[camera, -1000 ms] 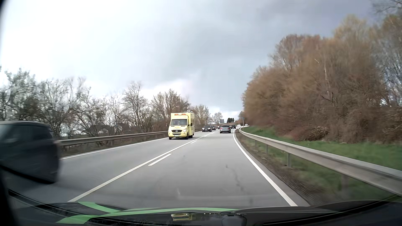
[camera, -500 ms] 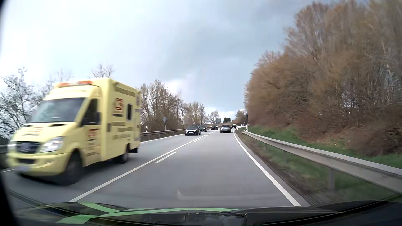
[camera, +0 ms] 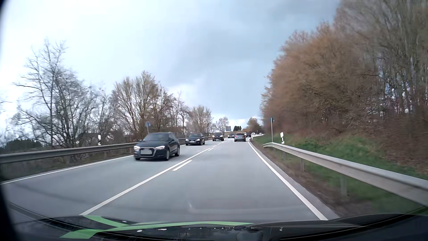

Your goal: Follow the waypoints while adhering to traffic rules and regulations

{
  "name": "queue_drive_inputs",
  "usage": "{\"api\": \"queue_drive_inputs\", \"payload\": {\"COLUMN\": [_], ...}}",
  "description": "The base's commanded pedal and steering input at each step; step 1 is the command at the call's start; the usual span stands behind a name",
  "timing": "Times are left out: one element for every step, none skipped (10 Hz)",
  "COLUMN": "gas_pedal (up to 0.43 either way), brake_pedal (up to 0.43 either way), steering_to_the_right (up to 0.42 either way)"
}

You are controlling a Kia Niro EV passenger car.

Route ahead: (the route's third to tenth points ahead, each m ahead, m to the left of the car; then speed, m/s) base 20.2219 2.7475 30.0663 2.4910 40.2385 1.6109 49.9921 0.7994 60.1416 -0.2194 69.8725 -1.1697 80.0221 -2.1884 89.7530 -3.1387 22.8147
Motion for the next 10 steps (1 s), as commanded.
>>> {"api": "queue_drive_inputs", "payload": {"gas_pedal": [0.177, 0.177, 0.177, 0.177, 0.177, 0.177, 0.189, 0.189, 0.189, 0.189], "brake_pedal": [0.000, 0.000, 0.000, 0.000, 0.000, 0.000, 0.000, 0.000, 0.000, 0.000], "steering_to_the_right": [0.007, 0.006, 0.007, 0.006, 0.007, 0.008, 0.008, 0.008, 0.008, 0.008]}}
